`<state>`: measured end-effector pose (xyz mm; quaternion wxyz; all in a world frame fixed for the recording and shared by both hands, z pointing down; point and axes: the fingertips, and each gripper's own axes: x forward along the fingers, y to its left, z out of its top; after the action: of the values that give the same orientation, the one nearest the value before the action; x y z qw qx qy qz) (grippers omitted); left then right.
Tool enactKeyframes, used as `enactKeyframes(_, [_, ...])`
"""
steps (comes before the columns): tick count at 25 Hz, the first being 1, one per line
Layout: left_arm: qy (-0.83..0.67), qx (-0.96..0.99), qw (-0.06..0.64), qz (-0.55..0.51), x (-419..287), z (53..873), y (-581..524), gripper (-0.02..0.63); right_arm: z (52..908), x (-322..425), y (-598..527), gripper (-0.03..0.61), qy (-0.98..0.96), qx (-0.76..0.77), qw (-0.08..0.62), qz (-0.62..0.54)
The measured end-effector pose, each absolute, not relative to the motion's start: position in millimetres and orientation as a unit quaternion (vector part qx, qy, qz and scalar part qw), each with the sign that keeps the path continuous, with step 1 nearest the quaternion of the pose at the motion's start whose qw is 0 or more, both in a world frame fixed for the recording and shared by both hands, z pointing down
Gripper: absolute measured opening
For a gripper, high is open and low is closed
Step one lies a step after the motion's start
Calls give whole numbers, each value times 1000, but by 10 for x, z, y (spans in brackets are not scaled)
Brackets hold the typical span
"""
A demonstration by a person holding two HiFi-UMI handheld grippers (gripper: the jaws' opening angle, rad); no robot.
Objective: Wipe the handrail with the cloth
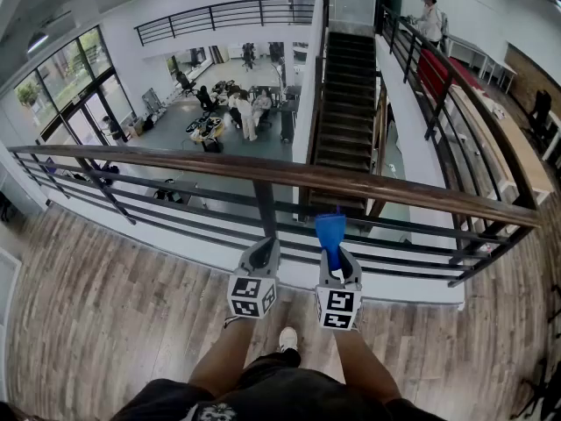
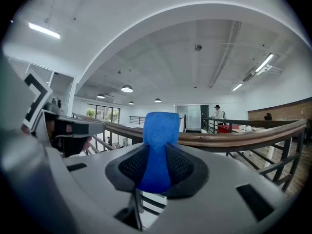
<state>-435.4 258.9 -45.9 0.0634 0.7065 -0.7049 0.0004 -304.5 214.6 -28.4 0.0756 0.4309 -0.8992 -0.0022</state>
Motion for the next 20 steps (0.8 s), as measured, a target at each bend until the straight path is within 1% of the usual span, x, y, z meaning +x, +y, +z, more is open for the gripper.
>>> enactKeyframes(6, [-695,713,86,21,-4913,-499,1969,3,-492,-3988,1454,104,-911,402,90,-21])
enactKeyframes(13, [-707,702,83,16,-5687,-641,1689,3,-712,-5101,772,104,-917,382,114,-22])
enactKeyframes(16, [-719,689,89,18,-5870,-613,1665,3,-628,-5396,510,104,-914,379,145,0])
enactKeyframes(20, [-728,680,78,40,-6007,-624,1608,3,-519,-5678,173,104,-905,378,192,34])
